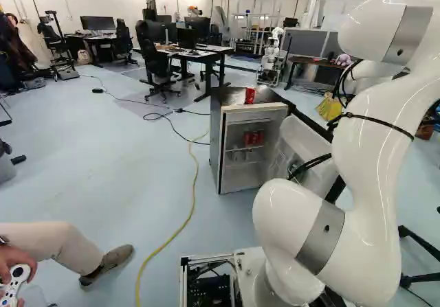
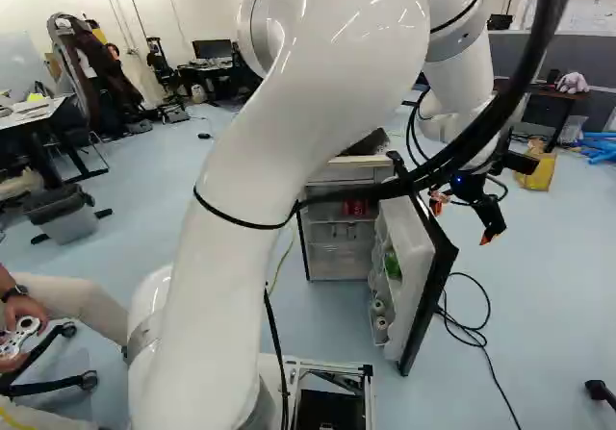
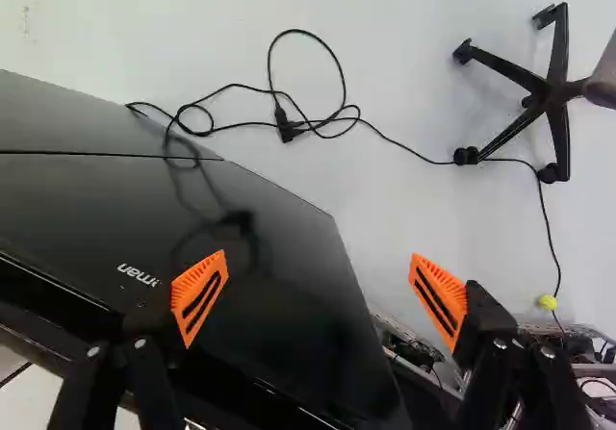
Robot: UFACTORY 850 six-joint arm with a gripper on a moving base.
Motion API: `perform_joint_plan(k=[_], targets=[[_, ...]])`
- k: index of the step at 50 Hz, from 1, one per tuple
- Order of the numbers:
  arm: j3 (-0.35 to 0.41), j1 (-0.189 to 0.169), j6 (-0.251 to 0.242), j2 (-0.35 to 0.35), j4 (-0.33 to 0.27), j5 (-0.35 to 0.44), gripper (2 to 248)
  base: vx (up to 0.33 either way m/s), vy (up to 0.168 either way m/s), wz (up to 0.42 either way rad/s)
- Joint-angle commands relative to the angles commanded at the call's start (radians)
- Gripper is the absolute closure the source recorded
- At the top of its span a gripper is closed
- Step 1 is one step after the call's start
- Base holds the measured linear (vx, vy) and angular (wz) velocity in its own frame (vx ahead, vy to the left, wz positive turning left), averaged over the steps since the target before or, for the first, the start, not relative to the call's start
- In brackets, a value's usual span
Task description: Grab a drink from the fridge
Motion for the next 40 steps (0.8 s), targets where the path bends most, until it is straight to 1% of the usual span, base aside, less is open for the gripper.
perform_joint_plan(k=[40], targets=[[0.1,0.023,0.0,0.068,0.006,0.0,3,0.0,0.0,0.0]])
